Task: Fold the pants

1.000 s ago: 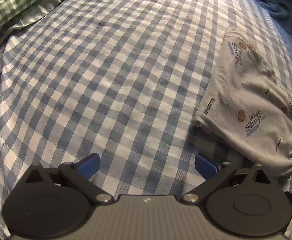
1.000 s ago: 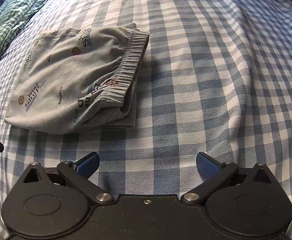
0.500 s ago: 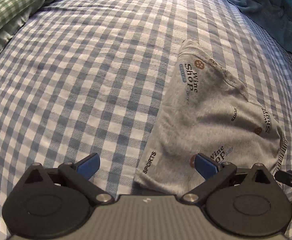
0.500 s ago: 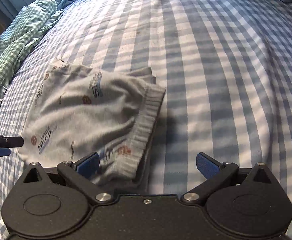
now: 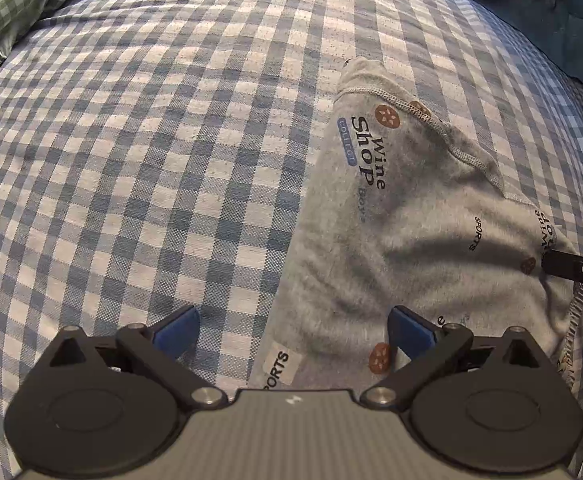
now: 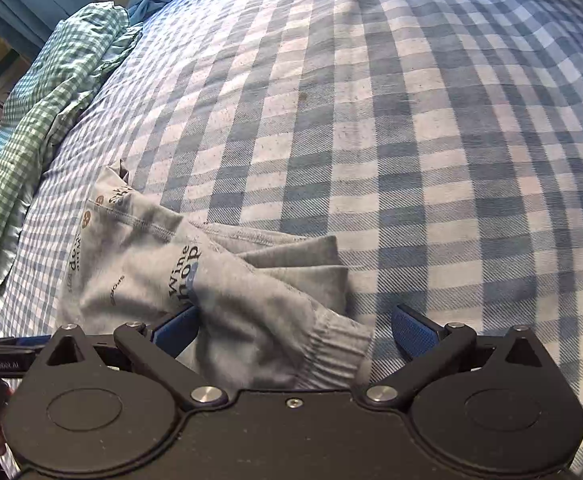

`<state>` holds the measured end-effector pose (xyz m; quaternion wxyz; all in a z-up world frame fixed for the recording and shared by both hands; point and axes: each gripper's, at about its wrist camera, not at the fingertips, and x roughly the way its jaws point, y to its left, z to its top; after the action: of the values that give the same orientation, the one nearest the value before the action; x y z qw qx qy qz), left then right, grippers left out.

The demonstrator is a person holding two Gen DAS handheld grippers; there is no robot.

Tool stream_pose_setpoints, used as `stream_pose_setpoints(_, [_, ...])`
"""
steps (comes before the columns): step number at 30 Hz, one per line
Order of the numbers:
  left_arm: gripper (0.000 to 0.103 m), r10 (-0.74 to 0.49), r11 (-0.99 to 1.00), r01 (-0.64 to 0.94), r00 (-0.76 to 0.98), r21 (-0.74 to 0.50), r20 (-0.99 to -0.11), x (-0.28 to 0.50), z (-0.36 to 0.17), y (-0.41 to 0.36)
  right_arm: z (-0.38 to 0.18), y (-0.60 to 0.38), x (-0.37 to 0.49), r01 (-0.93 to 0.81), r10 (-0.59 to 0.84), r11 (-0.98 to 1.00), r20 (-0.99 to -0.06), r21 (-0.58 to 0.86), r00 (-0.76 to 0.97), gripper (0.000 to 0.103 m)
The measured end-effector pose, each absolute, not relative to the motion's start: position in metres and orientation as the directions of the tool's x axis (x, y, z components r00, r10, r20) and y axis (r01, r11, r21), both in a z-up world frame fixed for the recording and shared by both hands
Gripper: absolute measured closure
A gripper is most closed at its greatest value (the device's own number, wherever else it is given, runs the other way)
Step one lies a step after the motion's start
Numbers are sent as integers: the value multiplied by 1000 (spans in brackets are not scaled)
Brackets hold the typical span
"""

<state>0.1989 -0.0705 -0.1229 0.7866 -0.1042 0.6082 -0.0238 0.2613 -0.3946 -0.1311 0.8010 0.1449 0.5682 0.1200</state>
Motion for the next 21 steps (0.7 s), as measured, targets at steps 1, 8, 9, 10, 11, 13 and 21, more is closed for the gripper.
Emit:
stream_pose_setpoints(1, [0,-166,976,-92,261,-196,-951,198,-123,-70,-131,-394,260,-18,359,927,-871,375,335,1])
stream_pose_setpoints(8, [5,-229,957,-109,297,-271,-927,183,-117,-64,-129,-394,246,22,386,906,-849,422,361,13])
stream_pose_setpoints(9, [13,-243,952,-107,306,-287,-921,180,-115,-62,-128,-393,245,16,379,911,-851,412,362,14])
stream_pose_setpoints(10, [20,-248,950,-109,310,-293,-918,179,-114,-61,-127,-392,244,11,375,914,-853,406,363,18])
stream_pose_setpoints(11, [23,-250,948,-112,314,-297,-916,177,-114,-60,-127,-392,243,14,367,917,-855,399,366,25])
stream_pose_setpoints(13, [42,-275,939,-113,320,-325,-907,175,-113,-57,-127,-395,242,27,354,920,-858,391,371,33])
stream_pose_setpoints(21, [73,-252,947,-117,311,-300,-917,174,-106,-62,-124,-396,242,36,347,922,-864,386,365,61])
